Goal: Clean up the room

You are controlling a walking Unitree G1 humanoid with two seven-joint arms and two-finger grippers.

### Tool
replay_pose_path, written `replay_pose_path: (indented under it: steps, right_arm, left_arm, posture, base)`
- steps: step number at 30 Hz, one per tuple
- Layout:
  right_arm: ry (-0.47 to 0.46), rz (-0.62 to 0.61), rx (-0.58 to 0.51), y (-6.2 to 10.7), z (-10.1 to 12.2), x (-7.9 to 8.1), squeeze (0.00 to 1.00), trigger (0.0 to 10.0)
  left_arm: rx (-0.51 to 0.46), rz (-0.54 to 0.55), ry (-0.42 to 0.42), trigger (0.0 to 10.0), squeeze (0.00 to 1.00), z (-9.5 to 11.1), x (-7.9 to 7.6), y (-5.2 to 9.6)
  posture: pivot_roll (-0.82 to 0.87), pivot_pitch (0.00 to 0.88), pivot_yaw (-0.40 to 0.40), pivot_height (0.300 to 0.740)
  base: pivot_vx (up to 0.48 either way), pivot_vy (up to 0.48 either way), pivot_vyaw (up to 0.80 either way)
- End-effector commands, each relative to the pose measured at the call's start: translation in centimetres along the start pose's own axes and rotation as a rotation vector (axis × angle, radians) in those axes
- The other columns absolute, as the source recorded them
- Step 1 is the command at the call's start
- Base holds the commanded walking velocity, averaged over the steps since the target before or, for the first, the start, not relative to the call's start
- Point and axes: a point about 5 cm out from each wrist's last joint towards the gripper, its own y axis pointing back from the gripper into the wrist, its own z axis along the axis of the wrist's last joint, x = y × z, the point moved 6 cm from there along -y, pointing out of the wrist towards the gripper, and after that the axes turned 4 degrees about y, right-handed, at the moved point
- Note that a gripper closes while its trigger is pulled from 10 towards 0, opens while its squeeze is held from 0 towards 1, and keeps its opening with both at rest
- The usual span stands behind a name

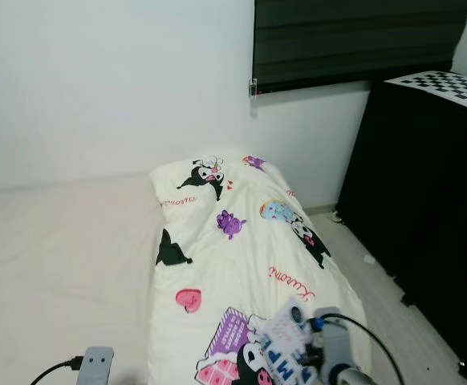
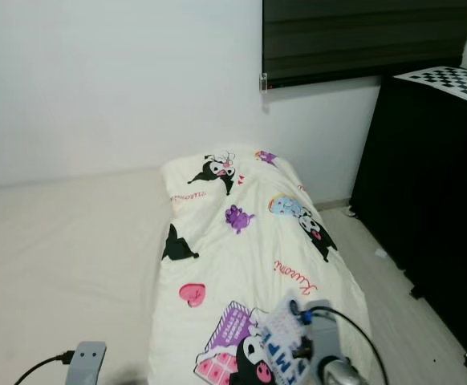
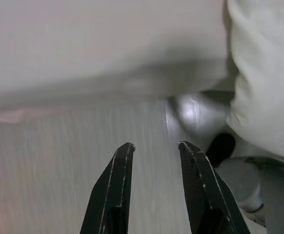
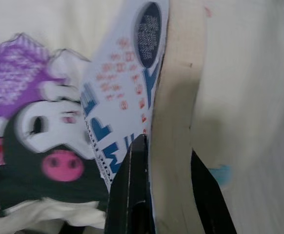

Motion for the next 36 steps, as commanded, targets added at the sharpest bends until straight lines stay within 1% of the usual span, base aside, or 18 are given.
replay_pose_path:
  steps: [1, 2, 3, 4, 5, 6, 8, 9, 11, 12, 15, 16, 17, 20, 26, 32, 33, 36]
  right_arm:
    - [-0.059, -0.036, 0.088, 0.9, -3.3, -0.6, 0.00, 10.0]
    - [-0.096, -0.057, -0.006, 0.7, -1.1, -1.7, 0.00, 10.0]
    - [-0.096, -0.057, -0.006, 0.7, -1.1, -1.7, 0.00, 10.0]
    - [-0.109, -0.049, -0.182, 0.5, 3.4, -2.7, 0.00, 10.0]
    - [-0.109, -0.049, -0.182, 0.5, 3.4, -2.7, 0.00, 10.0]
    - [-0.097, -0.030, -0.253, 0.4, 5.5, -2.7, 0.00, 10.0]
    - [-0.097, -0.030, -0.253, 0.4, 5.5, -2.7, 0.00, 10.0]
    - [-0.087, 0.002, -0.345, 0.5, 8.3, -2.5, 0.00, 10.0]
    - [-0.061, 0.124, -0.545, 1.3, 14.7, -0.5, 0.00, 10.0]
    - [-0.054, 0.173, -0.611, 1.7, 16.8, 0.4, 0.00, 10.0]
    - [-0.027, 0.292, -0.708, 2.7, 20.2, 3.4, 0.00, 10.0]
    - [-0.027, 0.292, -0.708, 2.7, 20.2, 3.4, 0.00, 10.0]
    - [-0.014, 0.324, -0.727, 2.9, 20.8, 4.3, 0.00, 10.0]
    - [-0.003, 0.364, -0.748, 3.2, 21.4, 5.5, 0.00, 10.0]
    - [-0.011, 0.413, -0.750, 3.4, 21.2, 6.8, 0.00, 10.0]
    - [-0.069, 0.491, -0.754, 4.0, 21.0, 8.2, 0.00, 10.0]
    - [-0.112, 0.545, -0.758, 4.4, 21.0, 9.2, 0.00, 10.0]
    - [-0.153, 0.585, -0.769, 4.8, 21.1, 10.0, 0.00, 10.0]
  left_arm:
    - [0.025, 0.002, -0.009, 10.0, 0.00, -0.9, 0.0, 0.1]
    - [0.028, 0.003, -0.010, 10.0, 0.00, -1.1, 0.1, 0.1]
    - [0.028, 0.003, -0.010, 10.0, 0.00, -1.1, 0.1, 0.1]
    - [0.033, 0.001, -0.019, 10.0, 0.00, -1.4, 0.2, 0.1]
    - [0.033, 0.001, -0.019, 10.0, 0.00, -1.4, 0.2, 0.1]
    - [0.036, -0.001, -0.027, 10.0, 0.00, -1.5, 0.1, 0.2]
    - [0.036, -0.001, -0.027, 10.0, 0.00, -1.5, 0.1, 0.2]
    - [0.038, -0.001, -0.039, 10.0, 0.00, -1.5, 0.2, 0.2]
    - [0.036, 0.000, -0.047, 10.0, 0.00, -1.4, 0.2, 0.2]
    - [0.035, 0.001, -0.049, 10.0, 0.00, -1.3, 0.2, 0.1]
    - [0.027, 0.000, -0.054, 10.0, 0.00, -1.0, 0.0, 0.1]
    - [0.027, 0.000, -0.054, 10.0, 0.00, -1.0, 0.0, 0.1]
    - [0.021, -0.003, -0.063, 10.0, 0.00, -0.9, -0.1, 0.1]
    - [0.015, -0.008, -0.077, 10.0, 0.00, -0.8, -0.3, 0.1]
    - [0.024, -0.013, -0.098, 10.0, 0.00, -1.3, -0.4, 0.1]
    - [0.024, -0.025, -0.094, 10.0, 0.00, -1.4, -0.5, 0.2]
    - [0.007, -0.043, -0.088, 10.0, 0.00, -1.0, -1.1, 0.1]
    - [-0.015, -0.058, -0.085, 10.0, 0.00, -0.3, -1.6, 0.1]
  posture:
    - [0.01, 0.023, 0.005, 0.740]
    - [0.00, 0.024, 0.007, 0.740]
    - [0.00, 0.024, 0.007, 0.740]
    - [0.00, 0.025, 0.011, 0.740]
    - [0.00, 0.025, 0.011, 0.740]
    - [-0.01, 0.023, 0.013, 0.740]
    - [-0.01, 0.023, 0.013, 0.740]
    - [-0.01, 0.023, 0.013, 0.740]
    - [-0.01, 0.017, 0.009, 0.740]
    - [-0.01, 0.015, 0.006, 0.740]
    - [-0.01, 0.012, 0.000, 0.740]
    - [-0.01, 0.012, 0.000, 0.740]
    - [-0.01, 0.010, -0.003, 0.740]
    - [0.00, 0.010, -0.006, 0.740]
    - [-0.01, 0.007, -0.003, 0.740]
    - [-0.01, 0.007, 0.000, 0.740]
    - [-0.01, 0.007, 0.001, 0.740]
    - [0.00, 0.007, 0.001, 0.740]
  base:
    - [-0.480, 0.000, 0.68]
    - [-0.334, 0.000, 0.68]
    - [-0.334, 0.000, 0.68]
    - [0.000, 0.000, 0.69]
    - [0.000, 0.000, 0.69]
    - [0.000, 0.000, 0.68]
    - [0.000, 0.000, 0.68]
    - [0.000, 0.000, 0.67]
    - [0.000, 0.000, 0.67]
    - [0.000, 0.000, 0.67]
    - [0.000, 0.000, 0.67]
    - [0.000, 0.000, 0.68]
    - [0.000, 0.000, 0.68]
    - [0.000, 0.000, 0.68]
    - [0.000, 0.000, 0.67]
    - [0.000, 0.000, 0.67]
    - [0.000, 0.000, 0.68]
    - [0.000, 0.000, 0.67]
